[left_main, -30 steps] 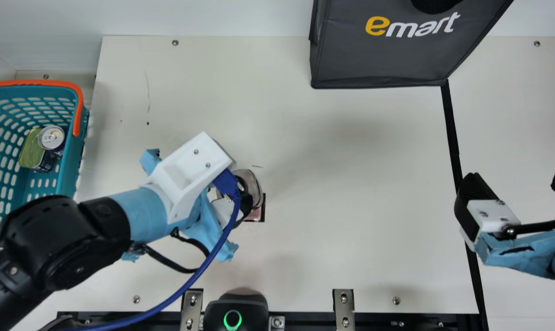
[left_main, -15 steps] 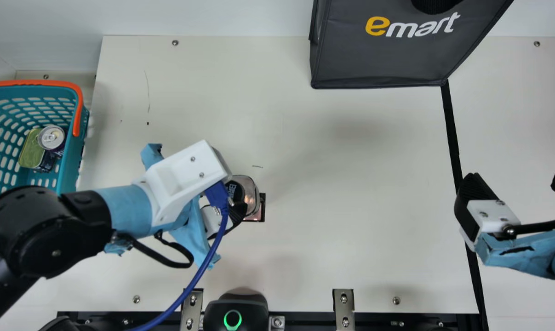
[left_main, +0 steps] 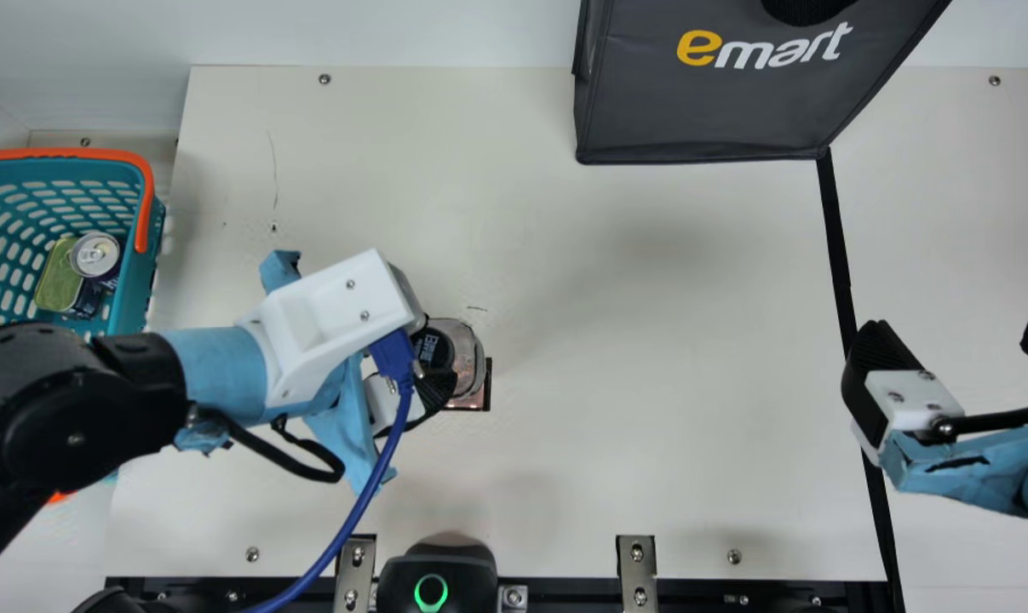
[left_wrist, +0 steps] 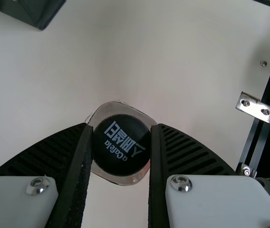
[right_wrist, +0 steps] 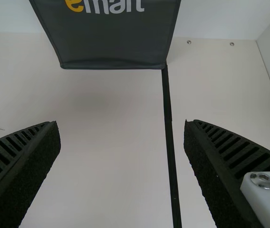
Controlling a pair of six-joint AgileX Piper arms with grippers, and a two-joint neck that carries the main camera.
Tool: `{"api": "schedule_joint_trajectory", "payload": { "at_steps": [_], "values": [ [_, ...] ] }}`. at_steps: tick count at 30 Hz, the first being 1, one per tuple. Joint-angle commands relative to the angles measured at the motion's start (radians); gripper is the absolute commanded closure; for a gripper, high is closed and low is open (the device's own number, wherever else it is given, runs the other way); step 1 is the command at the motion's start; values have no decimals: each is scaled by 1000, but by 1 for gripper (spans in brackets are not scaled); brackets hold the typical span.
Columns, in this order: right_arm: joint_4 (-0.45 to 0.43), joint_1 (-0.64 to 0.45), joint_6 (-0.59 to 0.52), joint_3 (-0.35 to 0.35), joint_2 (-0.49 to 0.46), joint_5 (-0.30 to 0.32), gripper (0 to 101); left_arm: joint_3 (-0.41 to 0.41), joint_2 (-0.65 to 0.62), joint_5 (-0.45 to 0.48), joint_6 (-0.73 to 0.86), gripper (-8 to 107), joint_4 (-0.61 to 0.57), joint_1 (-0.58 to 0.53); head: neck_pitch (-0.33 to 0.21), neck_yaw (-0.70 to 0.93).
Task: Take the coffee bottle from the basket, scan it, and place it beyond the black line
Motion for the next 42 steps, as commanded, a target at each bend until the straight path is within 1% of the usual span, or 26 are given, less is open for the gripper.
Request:
{"api": "schedule_joint_trajectory", "payload": {
  "at_steps": [1,6,11,29,42],
  "values": [
    [0,0,0,0,0,0,11,-15,4,6,9,89,-8,7,-15,2],
    [0,0,0,0,0,0,11,-37,13,17,28,89,-22,22,-15,2],
    [0,0,0,0,0,0,11,-31,10,16,31,89,-28,21,-15,2],
    [0,0,0,0,0,1,11,75,-13,-40,3,89,-22,-26,-15,2],
    [0,0,0,0,0,1,11,140,-12,-83,-13,89,-35,-35,-15,2]
  ]
}}
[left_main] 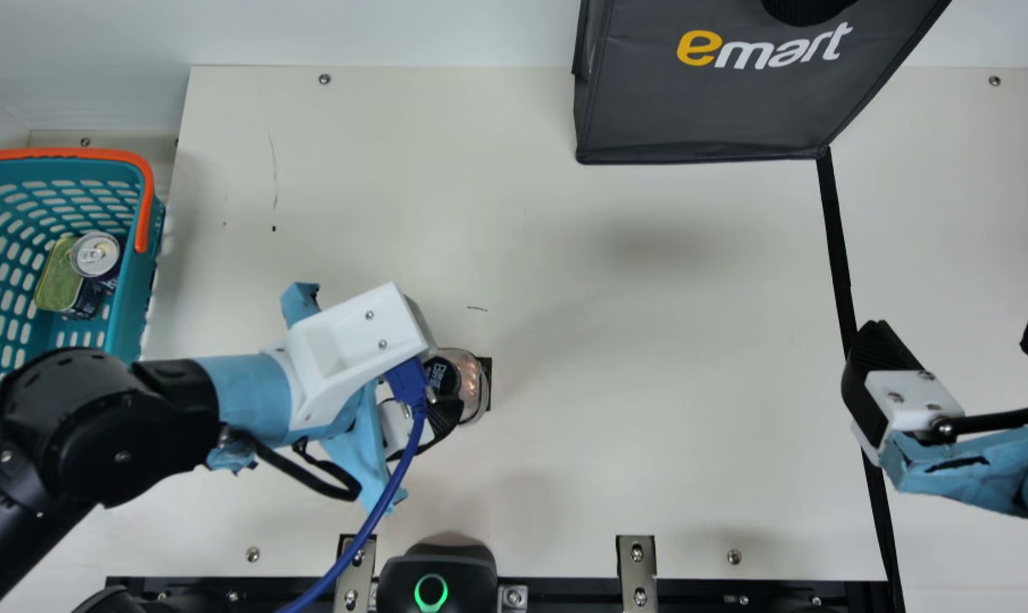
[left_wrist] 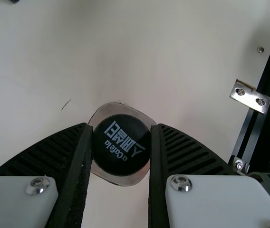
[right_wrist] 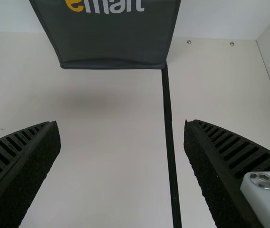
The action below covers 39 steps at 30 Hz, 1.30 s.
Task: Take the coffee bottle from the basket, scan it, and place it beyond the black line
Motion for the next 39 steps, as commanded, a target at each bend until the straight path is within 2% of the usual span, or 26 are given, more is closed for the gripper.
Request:
{"api": "schedule_joint_trajectory", "payload": {
  "at_steps": [1,18,27,39],
  "values": [
    [0,0,0,0,0,0,11,4,2,-1,-3,89,-10,0,-17,2],
    [0,0,0,0,0,0,11,-6,45,53,98,89,-100,81,-17,2],
    [0,0,0,0,0,0,11,-55,79,87,150,89,-126,121,-17,2],
    [0,0,0,0,0,-1,11,-164,124,153,201,89,-149,172,-17,2]
  ]
}}
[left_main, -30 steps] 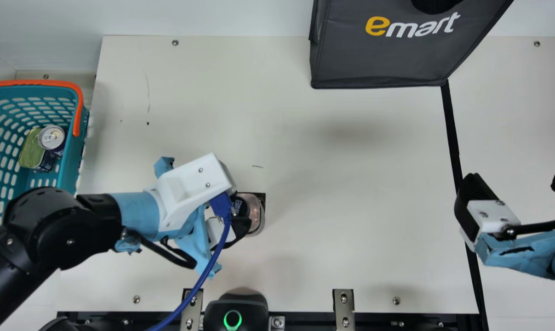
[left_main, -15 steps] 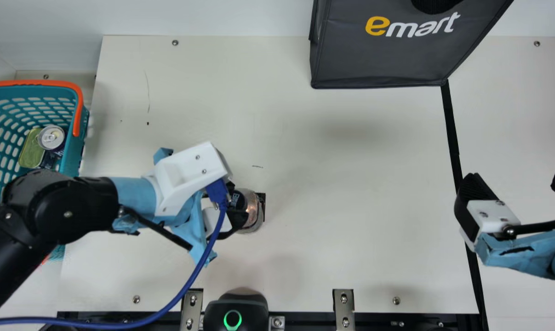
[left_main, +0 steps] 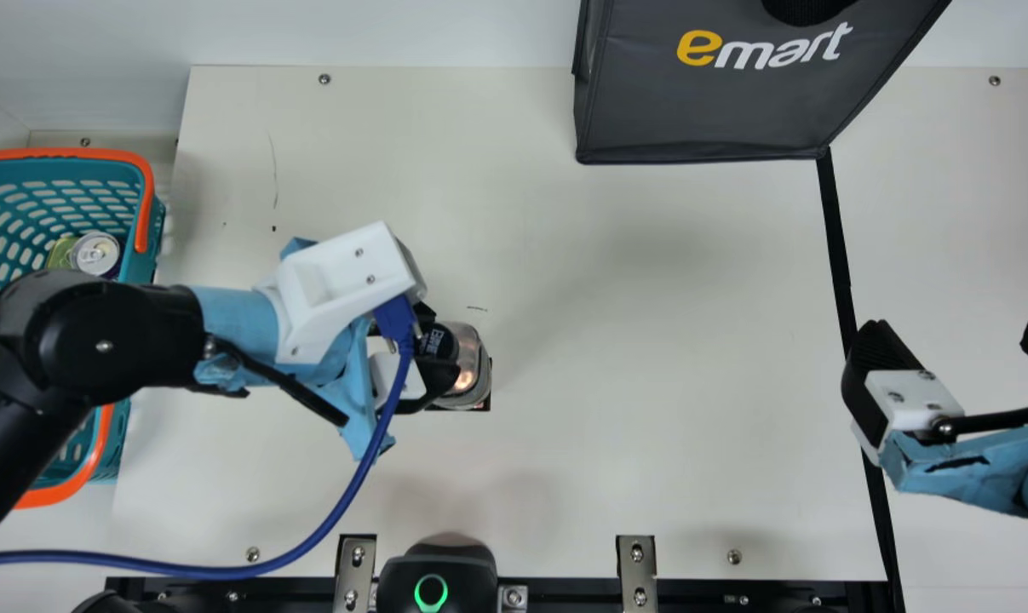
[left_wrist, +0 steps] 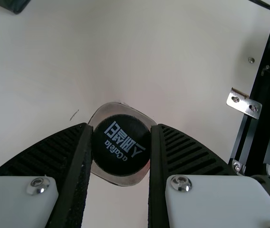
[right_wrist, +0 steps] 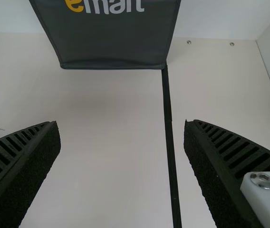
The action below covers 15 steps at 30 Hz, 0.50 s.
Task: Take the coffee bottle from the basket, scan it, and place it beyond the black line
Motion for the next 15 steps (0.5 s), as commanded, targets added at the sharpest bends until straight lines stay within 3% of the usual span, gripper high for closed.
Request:
{"api": "schedule_joint_trajectory", "payload": {
  "at_steps": [1,15],
  "values": [
    [0,0,0,0,0,0,11,-24,7,12,9,89,-3,10,-17,2],
    [0,0,0,0,0,0,11,-128,56,37,24,89,-6,35,-17,2]
  ]
}}
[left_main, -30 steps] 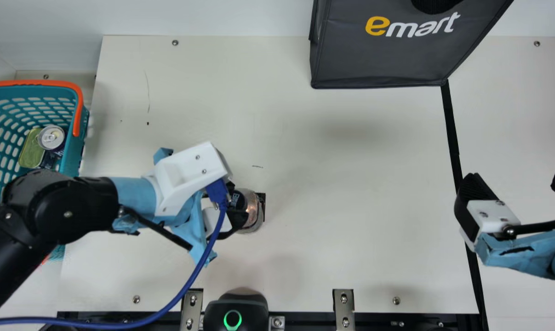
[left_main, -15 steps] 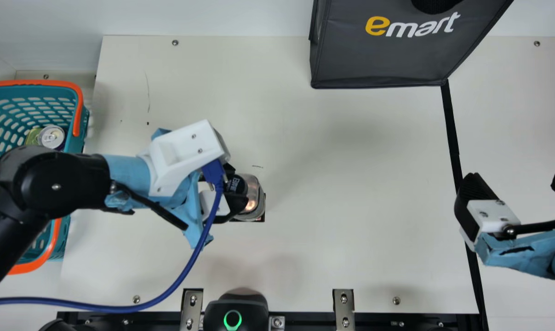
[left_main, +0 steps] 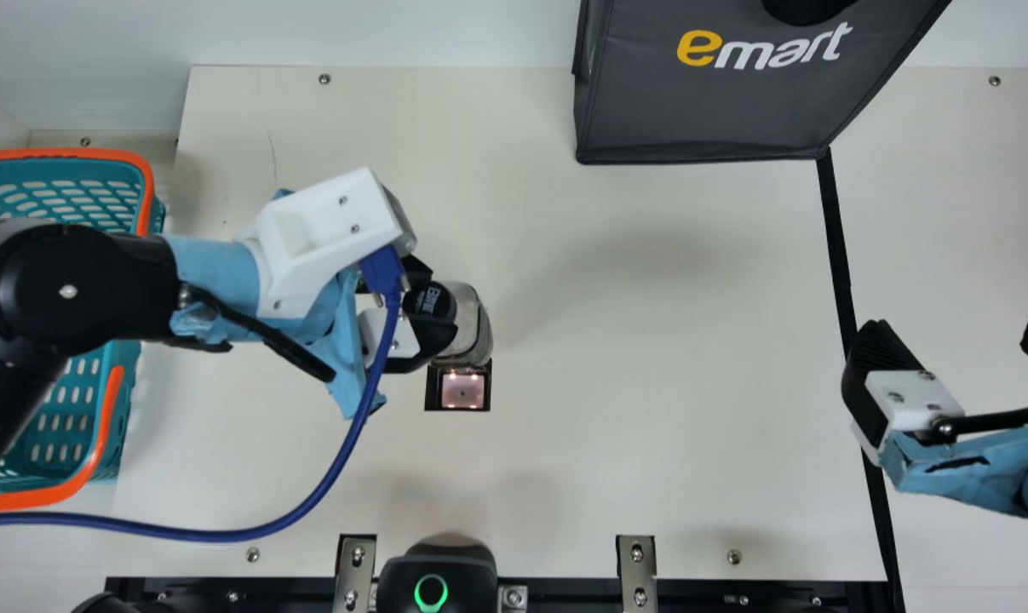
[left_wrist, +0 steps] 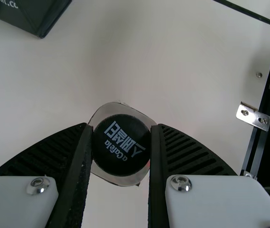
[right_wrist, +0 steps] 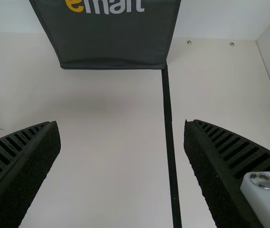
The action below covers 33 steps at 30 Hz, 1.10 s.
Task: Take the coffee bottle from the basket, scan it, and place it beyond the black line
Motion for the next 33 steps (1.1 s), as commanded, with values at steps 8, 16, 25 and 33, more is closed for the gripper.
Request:
{"api": "schedule_joint_trajectory", "payload": {
  "at_steps": [8,16,25,33],
  "values": [
    [0,0,0,0,0,0,11,-62,46,-29,-43,89,15,-51,-17,2],
    [0,0,0,0,0,0,11,-113,94,-64,-86,89,37,-113,-17,2],
    [0,0,0,0,0,1,11,-145,142,-107,-135,89,65,-186,-17,2],
    [0,0,0,0,0,1,11,-177,193,-142,-169,89,86,-242,-17,2]
  ]
}}
